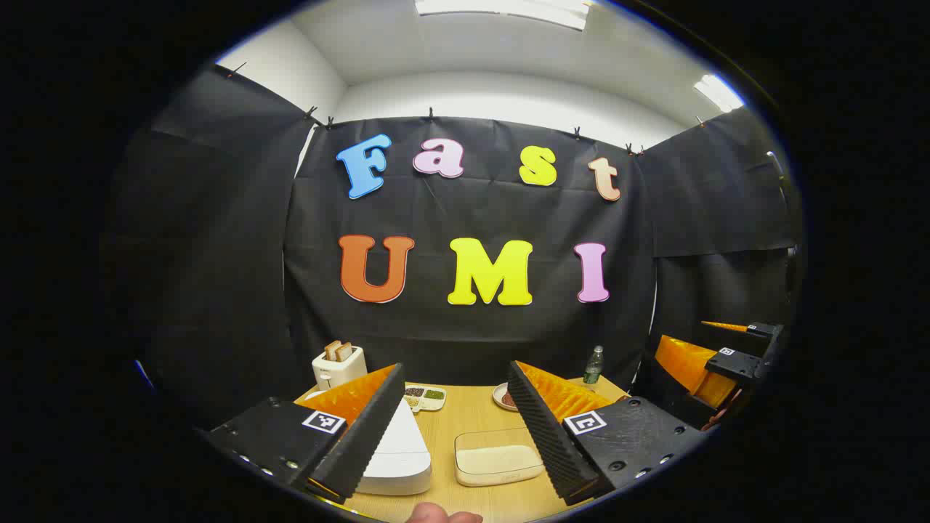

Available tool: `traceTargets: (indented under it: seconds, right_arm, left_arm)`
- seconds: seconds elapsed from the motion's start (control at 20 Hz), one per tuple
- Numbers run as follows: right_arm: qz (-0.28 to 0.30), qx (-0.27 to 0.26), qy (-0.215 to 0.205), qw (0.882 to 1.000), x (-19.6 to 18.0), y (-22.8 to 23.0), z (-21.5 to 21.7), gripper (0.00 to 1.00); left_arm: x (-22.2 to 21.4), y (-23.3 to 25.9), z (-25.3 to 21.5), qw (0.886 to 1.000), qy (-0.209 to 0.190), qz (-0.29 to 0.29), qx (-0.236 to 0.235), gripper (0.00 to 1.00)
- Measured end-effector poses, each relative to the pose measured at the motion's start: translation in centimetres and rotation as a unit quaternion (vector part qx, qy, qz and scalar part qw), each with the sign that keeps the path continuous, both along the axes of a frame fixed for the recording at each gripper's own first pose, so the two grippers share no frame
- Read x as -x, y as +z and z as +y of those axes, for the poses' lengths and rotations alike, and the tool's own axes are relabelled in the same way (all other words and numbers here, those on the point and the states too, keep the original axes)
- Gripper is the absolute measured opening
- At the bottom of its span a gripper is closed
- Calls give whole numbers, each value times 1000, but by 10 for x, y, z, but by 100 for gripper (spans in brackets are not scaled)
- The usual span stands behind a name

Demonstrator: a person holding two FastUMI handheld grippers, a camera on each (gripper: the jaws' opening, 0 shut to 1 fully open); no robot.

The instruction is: Close the left gripper, press the button to open the rice cooker; take a wooden spoon from the chopstick holder with the right hand, scoop a spoonful of rice and pour it into the rice cooker, then put the wooden spoon back into the chopstick holder.

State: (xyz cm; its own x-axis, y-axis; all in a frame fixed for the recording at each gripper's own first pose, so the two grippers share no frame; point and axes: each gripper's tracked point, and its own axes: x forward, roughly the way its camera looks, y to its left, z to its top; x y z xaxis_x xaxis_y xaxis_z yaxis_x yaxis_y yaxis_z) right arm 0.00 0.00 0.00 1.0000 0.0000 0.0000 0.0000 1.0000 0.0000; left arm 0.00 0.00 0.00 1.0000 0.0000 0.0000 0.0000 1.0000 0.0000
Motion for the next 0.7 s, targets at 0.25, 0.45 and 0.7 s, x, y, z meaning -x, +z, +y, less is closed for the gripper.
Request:
traceTargets:
  seconds: [0.25, 0.45, 0.7]
  right_arm:
    - [6, 1, -7, 1000, 1, 1, -8, 100]
    - [12, -4, -9, 1000, -3, -4, -8, 100]
    - [12, -5, -11, 1000, -5, -4, -9, 100]
  left_arm:
    - [-3, -2, 4, 1000, 7, 8, -2, 94]
    - [-4, -4, 9, 1000, 13, 9, -2, 94]
    - [-3, -9, 18, 1000, 21, 19, -5, 94]
